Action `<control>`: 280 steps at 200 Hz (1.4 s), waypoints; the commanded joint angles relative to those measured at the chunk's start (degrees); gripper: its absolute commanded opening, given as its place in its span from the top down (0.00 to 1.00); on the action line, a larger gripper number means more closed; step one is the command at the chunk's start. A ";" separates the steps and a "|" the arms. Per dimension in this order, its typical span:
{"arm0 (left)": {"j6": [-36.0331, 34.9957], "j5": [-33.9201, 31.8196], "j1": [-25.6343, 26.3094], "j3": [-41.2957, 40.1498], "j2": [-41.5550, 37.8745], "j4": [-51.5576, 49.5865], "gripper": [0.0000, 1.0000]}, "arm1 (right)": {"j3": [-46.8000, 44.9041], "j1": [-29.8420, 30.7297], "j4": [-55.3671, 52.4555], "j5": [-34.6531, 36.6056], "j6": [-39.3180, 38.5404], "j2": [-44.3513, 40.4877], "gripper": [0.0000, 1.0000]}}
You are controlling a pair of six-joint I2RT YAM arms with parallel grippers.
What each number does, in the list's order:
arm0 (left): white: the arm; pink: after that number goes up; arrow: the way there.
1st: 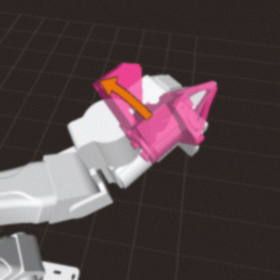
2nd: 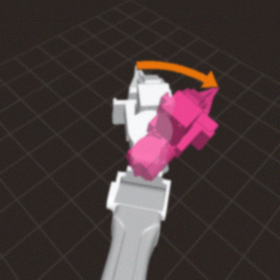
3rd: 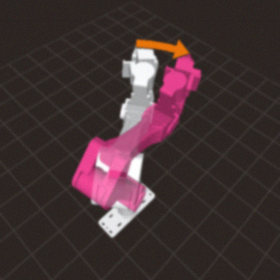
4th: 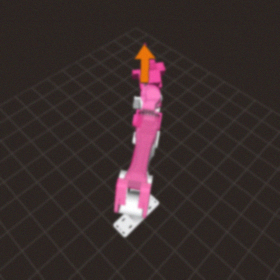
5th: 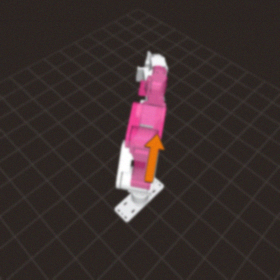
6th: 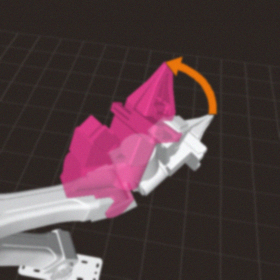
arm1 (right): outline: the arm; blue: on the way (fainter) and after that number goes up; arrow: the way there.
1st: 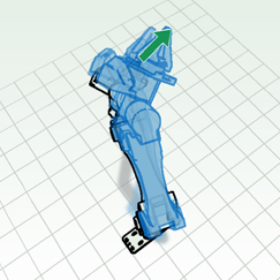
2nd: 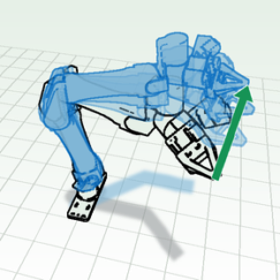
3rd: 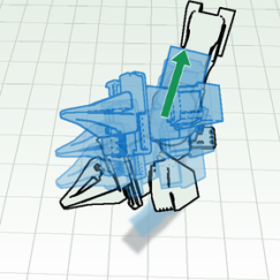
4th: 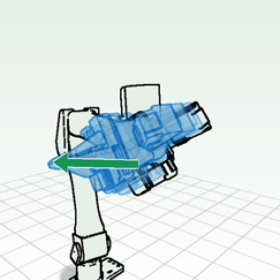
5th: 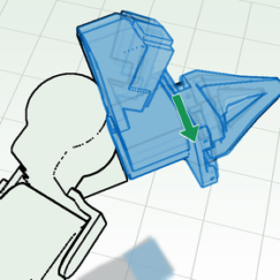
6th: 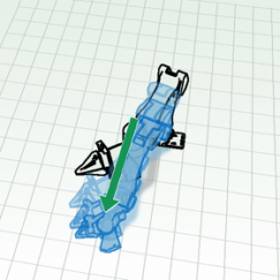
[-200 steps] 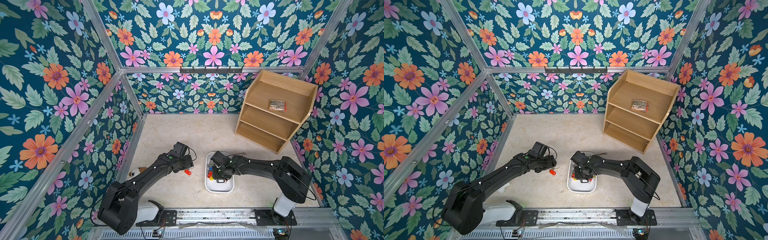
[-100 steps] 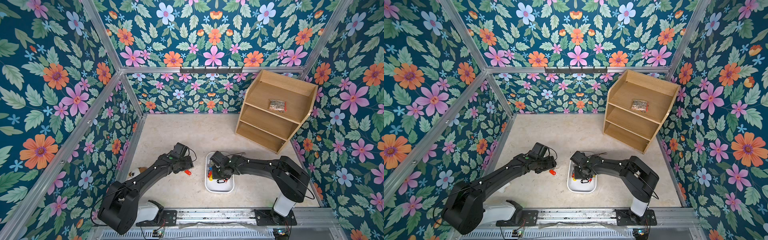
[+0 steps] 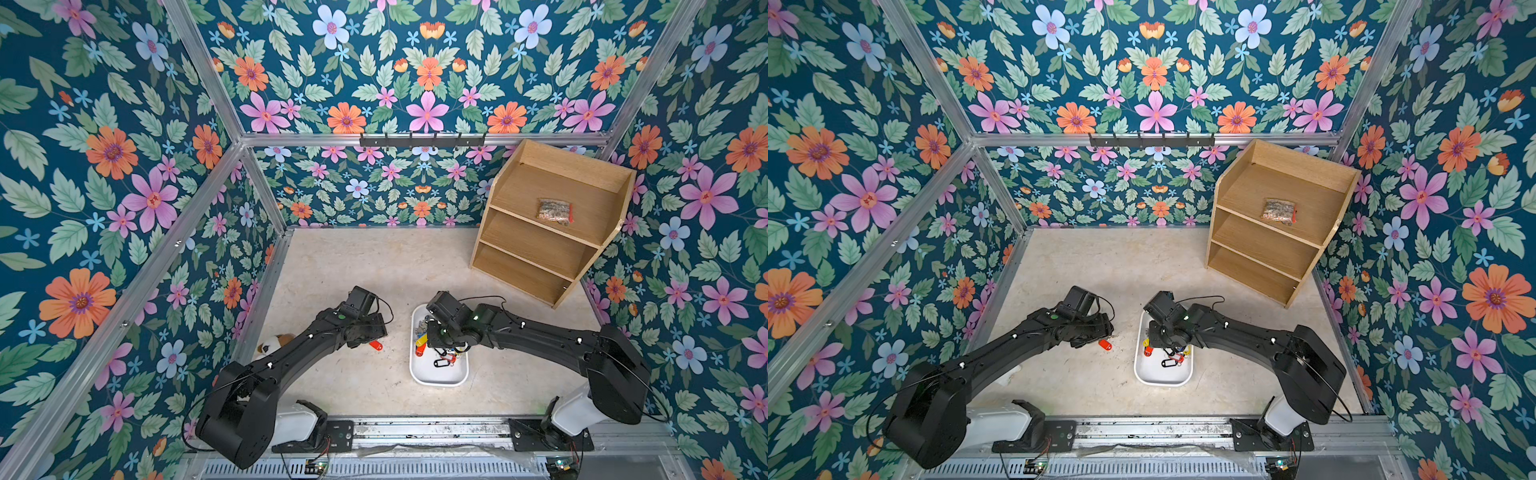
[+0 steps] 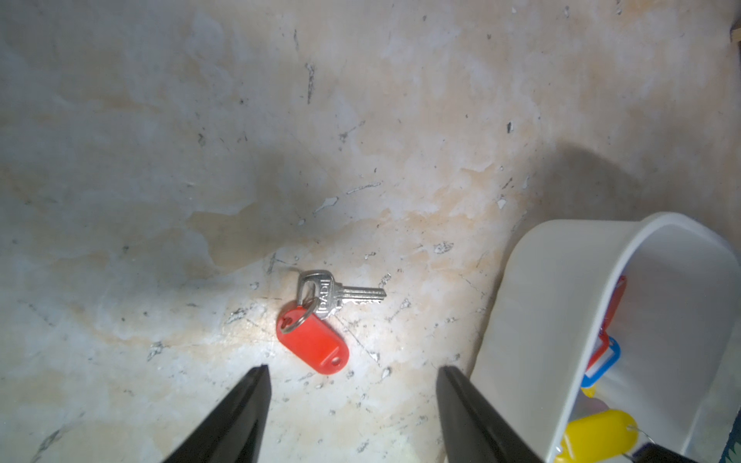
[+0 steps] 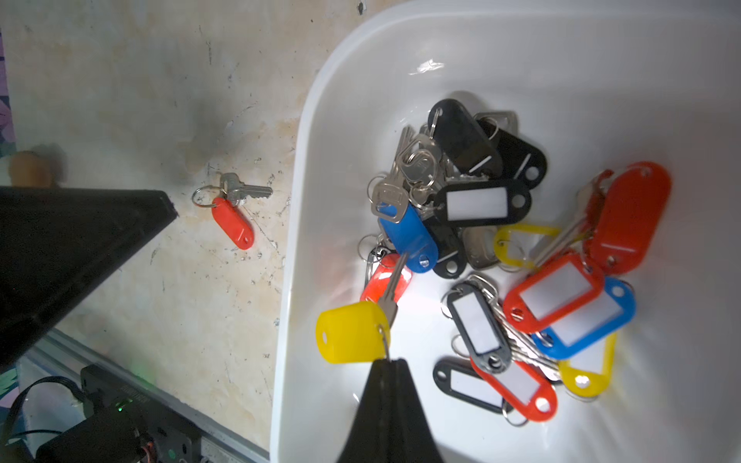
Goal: Take the keys out of the storage box
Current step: Pick up the key from the storage box, then place the key at the center of the board.
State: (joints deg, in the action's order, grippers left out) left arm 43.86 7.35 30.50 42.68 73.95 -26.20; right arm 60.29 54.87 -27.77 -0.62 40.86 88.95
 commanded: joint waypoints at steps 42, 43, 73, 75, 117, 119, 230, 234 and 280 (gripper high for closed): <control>-0.55 -0.05 0.16 1.11 -2.81 -0.53 0.30 | -0.95 -1.68 -6.91 6.28 0.10 -6.42 1.00; -0.58 -0.05 0.16 1.23 -2.92 -0.53 0.30 | -0.95 -1.82 -7.01 6.31 0.14 -6.59 1.00; -1.81 -0.72 0.51 2.89 -4.93 -1.75 0.30 | -5.02 -7.30 -8.65 6.47 -0.28 -13.76 1.00; -1.88 -0.62 0.59 2.99 -5.02 -1.75 0.30 | -5.43 -7.78 -8.80 6.50 -0.26 -14.19 1.00; -3.14 0.64 3.05 4.92 -5.16 -1.84 0.30 | -11.18 -17.69 -11.40 6.64 -0.42 -23.59 1.00; -3.22 0.64 3.31 5.00 -5.10 -1.84 0.30 | -11.45 -18.26 -11.42 6.57 -0.36 -23.81 1.00; -2.73 -2.98 16.43 11.30 3.33 -0.26 0.29 | -15.52 -31.14 -1.59 2.10 -5.73 -13.55 0.81; -2.68 -3.12 16.72 11.52 3.66 -0.26 0.29 | -15.56 -31.16 -1.63 2.20 -5.66 -13.69 0.75; -2.45 -4.18 20.09 14.03 7.78 -0.10 0.28 | -15.95 -31.23 -3.71 2.99 -5.53 -18.25 0.49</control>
State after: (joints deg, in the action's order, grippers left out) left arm 40.86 4.56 49.39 55.55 80.20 -26.98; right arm 44.31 23.73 -30.28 1.48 35.77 72.97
